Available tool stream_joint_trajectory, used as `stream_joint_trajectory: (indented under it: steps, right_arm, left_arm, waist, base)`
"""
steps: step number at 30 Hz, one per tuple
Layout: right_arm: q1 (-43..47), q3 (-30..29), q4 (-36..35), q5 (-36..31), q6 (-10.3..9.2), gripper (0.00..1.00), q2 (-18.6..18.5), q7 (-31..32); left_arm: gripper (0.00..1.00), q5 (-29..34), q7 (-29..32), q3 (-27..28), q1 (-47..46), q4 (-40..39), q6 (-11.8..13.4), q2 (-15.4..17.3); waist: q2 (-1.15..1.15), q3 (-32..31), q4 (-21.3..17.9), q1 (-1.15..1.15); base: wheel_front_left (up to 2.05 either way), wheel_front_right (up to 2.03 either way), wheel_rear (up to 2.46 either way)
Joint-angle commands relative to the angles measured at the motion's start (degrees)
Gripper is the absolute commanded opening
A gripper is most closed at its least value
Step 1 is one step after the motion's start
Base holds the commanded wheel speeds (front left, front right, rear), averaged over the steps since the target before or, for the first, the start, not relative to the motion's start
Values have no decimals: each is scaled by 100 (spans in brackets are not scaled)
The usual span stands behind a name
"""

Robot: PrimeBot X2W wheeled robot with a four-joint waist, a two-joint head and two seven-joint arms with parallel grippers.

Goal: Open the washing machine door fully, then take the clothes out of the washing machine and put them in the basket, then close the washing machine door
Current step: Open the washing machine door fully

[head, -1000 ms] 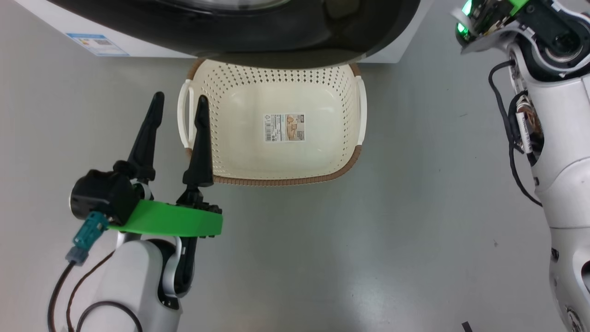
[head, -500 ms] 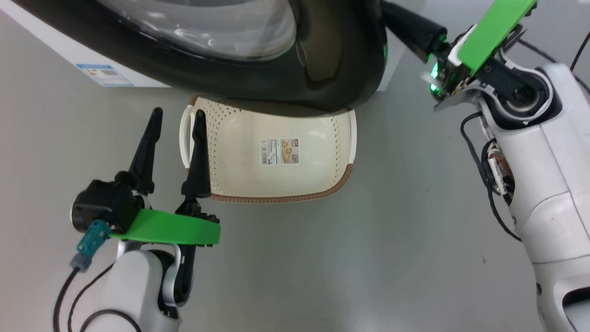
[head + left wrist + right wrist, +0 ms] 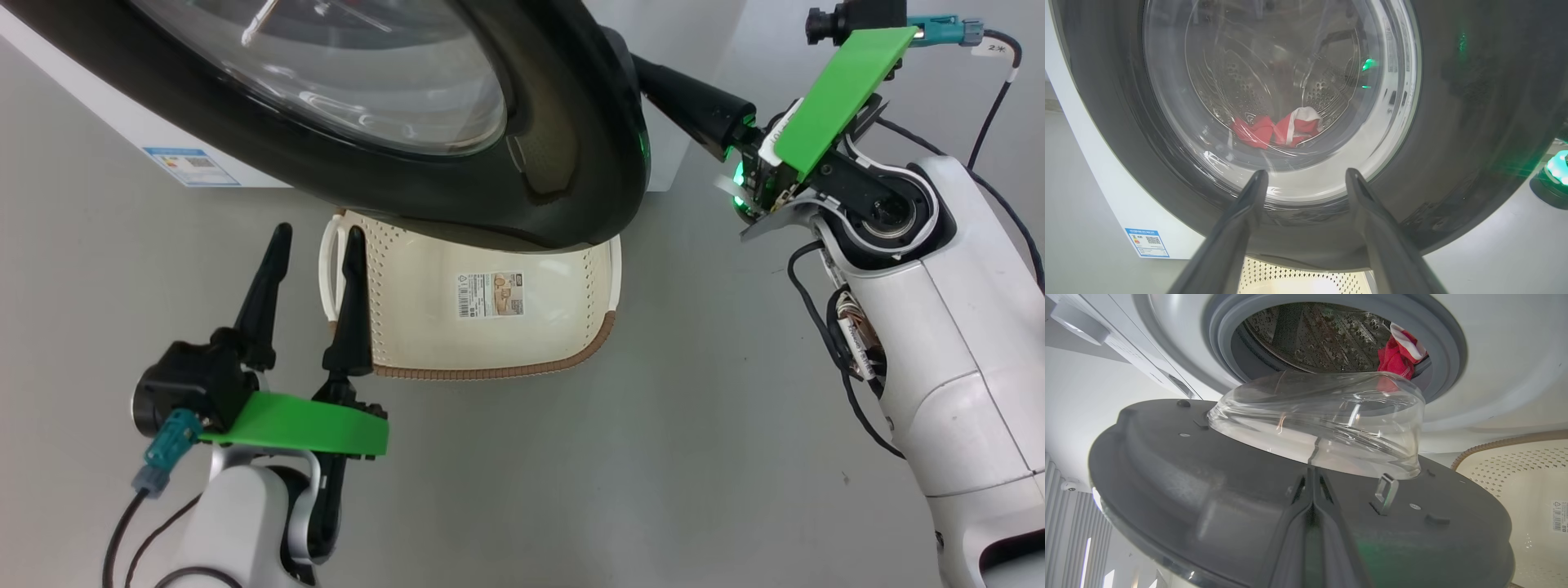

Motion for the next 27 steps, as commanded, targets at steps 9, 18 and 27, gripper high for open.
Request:
stream_joint_trajectory:
  steps: [9,18,27]
  right_arm:
    - [229,-40,-744,-502,44,100,20,-799]
    - [658,-56,-934,-1390,44,100,-346,-1932]
    - [1148,638,-809,-3555,44,100,-823,-3644]
  left_arm:
    - [100,83,-44,233,117,-145,-65,111]
    - [100,39,-44,350,135,-317,-96,111]
    - [100,133,-44,481,150,-351,-204,111]
  waist:
    - [0,28,-76,0]
    - [0,97,-206,0]
    - [0,82,-306,0]
  base:
    - [0,0,0]
    - [0,0,0]
    - [0,0,0]
